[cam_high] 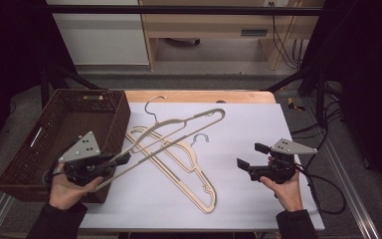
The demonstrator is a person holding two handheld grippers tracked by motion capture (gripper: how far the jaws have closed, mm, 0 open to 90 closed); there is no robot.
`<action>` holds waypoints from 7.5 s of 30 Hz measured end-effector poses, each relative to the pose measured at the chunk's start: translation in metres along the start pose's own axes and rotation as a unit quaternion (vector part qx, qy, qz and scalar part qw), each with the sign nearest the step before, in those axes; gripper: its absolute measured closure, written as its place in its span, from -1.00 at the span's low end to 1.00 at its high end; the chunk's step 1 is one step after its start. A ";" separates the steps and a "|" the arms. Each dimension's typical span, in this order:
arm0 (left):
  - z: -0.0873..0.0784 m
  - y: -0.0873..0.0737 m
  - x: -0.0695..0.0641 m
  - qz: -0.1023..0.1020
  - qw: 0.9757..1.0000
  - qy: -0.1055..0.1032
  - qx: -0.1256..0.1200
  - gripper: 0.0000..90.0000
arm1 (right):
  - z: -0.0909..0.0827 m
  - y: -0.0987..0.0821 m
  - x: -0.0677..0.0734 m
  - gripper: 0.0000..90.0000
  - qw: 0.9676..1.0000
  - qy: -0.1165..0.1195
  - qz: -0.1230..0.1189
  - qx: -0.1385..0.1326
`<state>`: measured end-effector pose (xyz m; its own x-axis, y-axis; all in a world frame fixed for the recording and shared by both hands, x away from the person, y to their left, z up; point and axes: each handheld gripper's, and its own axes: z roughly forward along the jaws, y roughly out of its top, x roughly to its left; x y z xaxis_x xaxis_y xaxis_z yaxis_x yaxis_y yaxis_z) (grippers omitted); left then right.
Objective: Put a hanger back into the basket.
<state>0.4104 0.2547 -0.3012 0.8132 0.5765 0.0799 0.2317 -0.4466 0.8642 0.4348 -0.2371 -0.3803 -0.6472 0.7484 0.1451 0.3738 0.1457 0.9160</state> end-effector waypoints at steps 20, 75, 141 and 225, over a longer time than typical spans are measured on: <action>-0.073 -0.024 0.086 -0.059 0.994 0.092 -0.019 0.90 | -0.008 -0.010 -0.004 -0.93 0.999 -0.039 0.017 -0.004; -0.080 -0.140 0.173 -0.202 0.955 0.171 0.132 0.89 | 0.009 -0.016 0.001 -0.93 0.999 -0.025 0.007 0.028; -0.010 -0.073 0.033 -0.119 0.986 0.098 -0.056 -0.78 | 0.046 0.007 0.032 -0.86 0.998 -0.022 -0.015 0.052; 0.009 -0.077 0.018 -0.096 0.991 0.090 -0.037 -0.82 | 0.136 -0.043 0.042 0.74 0.958 -0.043 0.001 0.282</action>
<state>0.4122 0.2935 -0.3710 0.6486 0.7611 -0.0080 0.3279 -0.2699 0.9053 0.4823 -0.1236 -0.4642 -0.5976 0.7964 0.0929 0.6905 0.4523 0.5644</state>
